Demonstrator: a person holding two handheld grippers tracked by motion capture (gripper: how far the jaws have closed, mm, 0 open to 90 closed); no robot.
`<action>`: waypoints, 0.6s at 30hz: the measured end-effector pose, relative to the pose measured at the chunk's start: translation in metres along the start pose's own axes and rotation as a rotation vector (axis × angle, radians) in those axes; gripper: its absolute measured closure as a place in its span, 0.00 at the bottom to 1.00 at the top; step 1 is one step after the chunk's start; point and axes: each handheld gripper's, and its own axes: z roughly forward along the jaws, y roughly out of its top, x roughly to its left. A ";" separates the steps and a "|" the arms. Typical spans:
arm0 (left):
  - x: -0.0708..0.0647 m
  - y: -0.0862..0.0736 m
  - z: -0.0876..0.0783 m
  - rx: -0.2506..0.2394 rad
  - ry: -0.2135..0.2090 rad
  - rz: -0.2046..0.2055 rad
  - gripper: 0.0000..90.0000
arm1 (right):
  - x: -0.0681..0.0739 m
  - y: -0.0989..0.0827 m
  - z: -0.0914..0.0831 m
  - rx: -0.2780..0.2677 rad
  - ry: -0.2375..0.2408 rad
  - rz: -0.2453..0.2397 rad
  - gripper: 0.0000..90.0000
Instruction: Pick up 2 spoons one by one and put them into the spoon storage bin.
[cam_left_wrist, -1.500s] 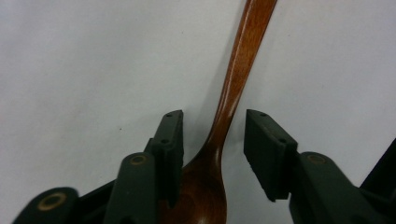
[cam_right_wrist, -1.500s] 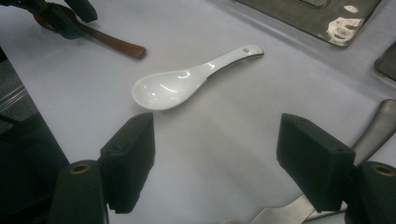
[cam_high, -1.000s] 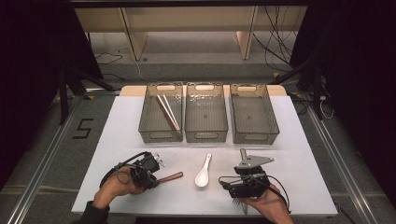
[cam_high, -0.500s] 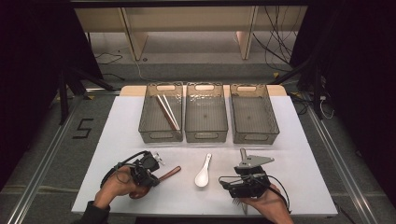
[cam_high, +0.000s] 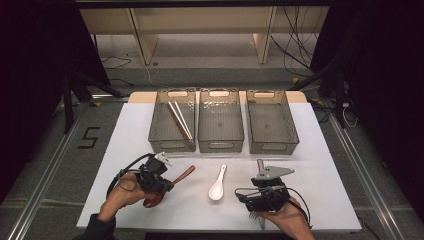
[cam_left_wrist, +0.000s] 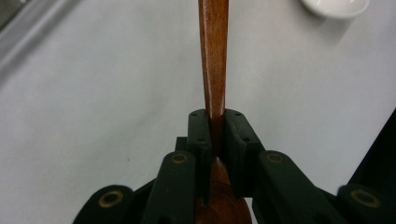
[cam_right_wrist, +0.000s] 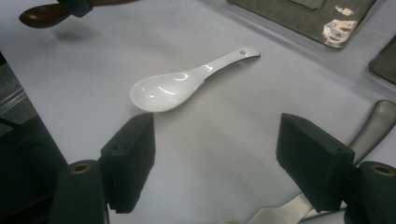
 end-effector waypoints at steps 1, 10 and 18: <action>0.001 0.001 -0.002 -0.017 -0.008 -0.007 0.90 | 0.000 0.000 0.000 -0.001 0.000 0.001 0.32; 0.009 0.020 -0.014 -0.139 -0.037 -0.036 0.90 | -0.001 0.000 -0.001 -0.015 -0.005 0.003 0.32; 0.015 0.041 -0.018 -0.210 -0.035 -0.050 0.90 | -0.001 -0.001 -0.001 -0.015 -0.001 0.004 0.32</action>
